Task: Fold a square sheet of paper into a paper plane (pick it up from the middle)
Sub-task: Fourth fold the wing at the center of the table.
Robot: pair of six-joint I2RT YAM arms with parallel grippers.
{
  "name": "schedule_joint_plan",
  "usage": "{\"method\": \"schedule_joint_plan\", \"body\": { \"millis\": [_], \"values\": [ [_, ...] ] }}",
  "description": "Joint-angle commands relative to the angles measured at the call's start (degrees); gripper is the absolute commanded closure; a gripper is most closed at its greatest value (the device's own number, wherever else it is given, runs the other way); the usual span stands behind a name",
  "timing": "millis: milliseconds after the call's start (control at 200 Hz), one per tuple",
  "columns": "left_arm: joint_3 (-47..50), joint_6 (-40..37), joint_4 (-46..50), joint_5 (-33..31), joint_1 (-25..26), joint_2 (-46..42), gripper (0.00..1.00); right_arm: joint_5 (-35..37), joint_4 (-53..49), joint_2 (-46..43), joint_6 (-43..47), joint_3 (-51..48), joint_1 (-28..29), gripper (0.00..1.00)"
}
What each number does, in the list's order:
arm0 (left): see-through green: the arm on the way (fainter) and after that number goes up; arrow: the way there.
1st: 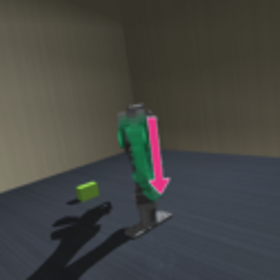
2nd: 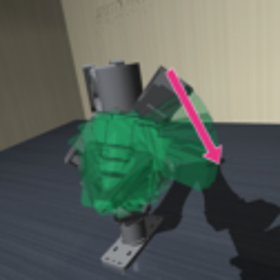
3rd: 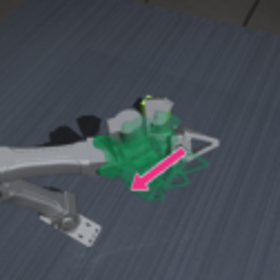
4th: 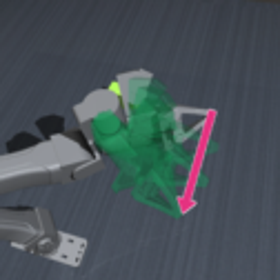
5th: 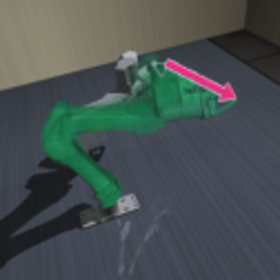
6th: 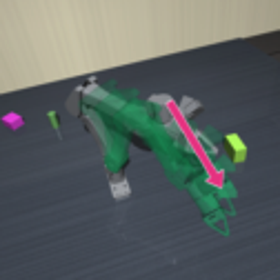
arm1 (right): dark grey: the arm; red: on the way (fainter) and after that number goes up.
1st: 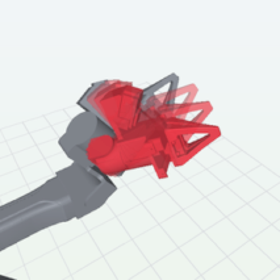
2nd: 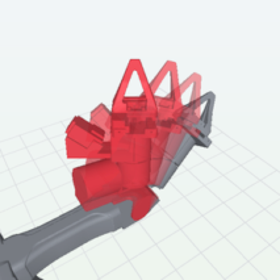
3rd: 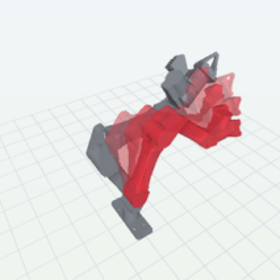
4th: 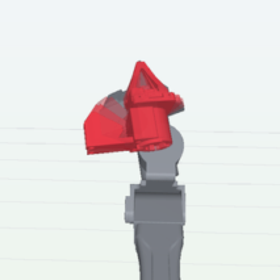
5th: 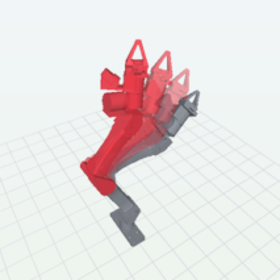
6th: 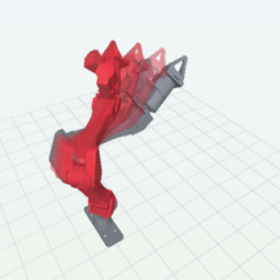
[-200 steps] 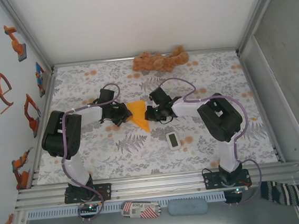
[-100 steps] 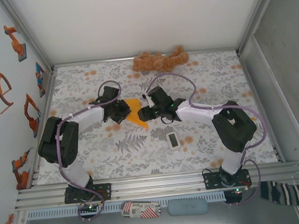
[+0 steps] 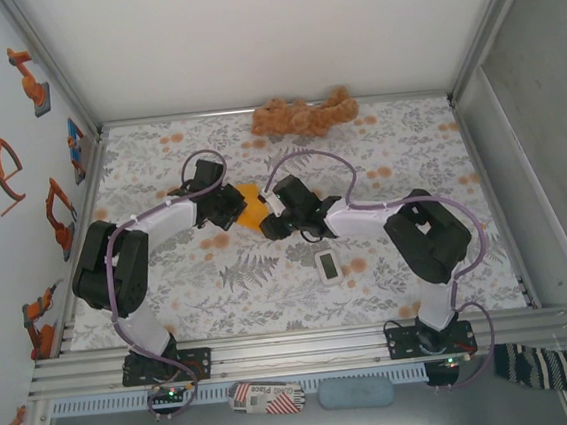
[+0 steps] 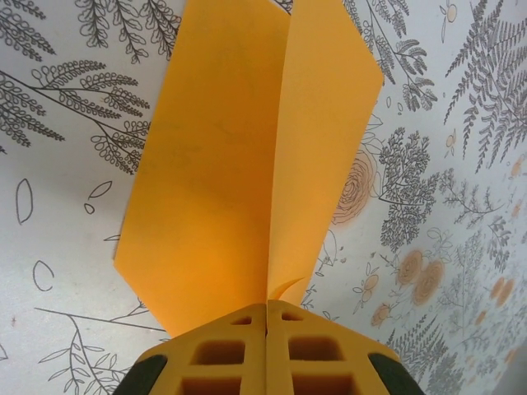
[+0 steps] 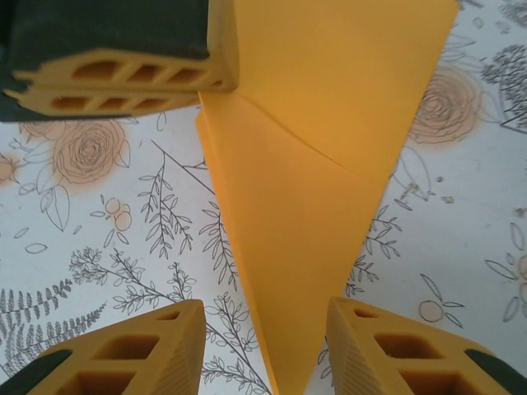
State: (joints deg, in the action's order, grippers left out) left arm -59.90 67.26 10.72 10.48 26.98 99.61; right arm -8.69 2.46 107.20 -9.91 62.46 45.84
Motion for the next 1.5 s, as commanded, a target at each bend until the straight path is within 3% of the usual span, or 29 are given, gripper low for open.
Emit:
{"method": "schedule_joint_plan", "body": {
  "millis": [0,541,771,911,1172,1337,1492],
  "values": [
    [-1.27,1.04,0.62,0.50,0.13,0.23,0.93,-1.44,1.68,2.41,2.45,2.20,0.39,0.58],
    [-1.52,1.20,0.74,1.19,0.15,0.49,0.93,0.67,0.79,6.61,3.43,5.30,0.65,0.61],
    [-1.67,0.99,0.98,1.56,-0.16,0.03,0.91,1.12,0.43,6.80,3.74,4.98,0.66,0.70],
    [-2.15,0.13,1.69,2.06,-1.17,-1.15,0.85,1.33,0.07,6.54,4.20,4.52,0.73,0.76],
    [-1.11,-3.21,3.56,2.97,-5.90,-5.17,0.61,0.95,0.10,5.03,4.88,3.44,0.65,0.85],
    [5.17,-5.46,-3.04,6.82,-9.44,-8.40,0.55,0.17,0.19,4.78,4.80,3.44,0.65,0.87],
    [10.59,-2.67,-12.81,13.25,-9.25,-6.22,0.64,-1.08,1.64,4.83,3.84,2.85,0.41,0.88]
  ]
}}
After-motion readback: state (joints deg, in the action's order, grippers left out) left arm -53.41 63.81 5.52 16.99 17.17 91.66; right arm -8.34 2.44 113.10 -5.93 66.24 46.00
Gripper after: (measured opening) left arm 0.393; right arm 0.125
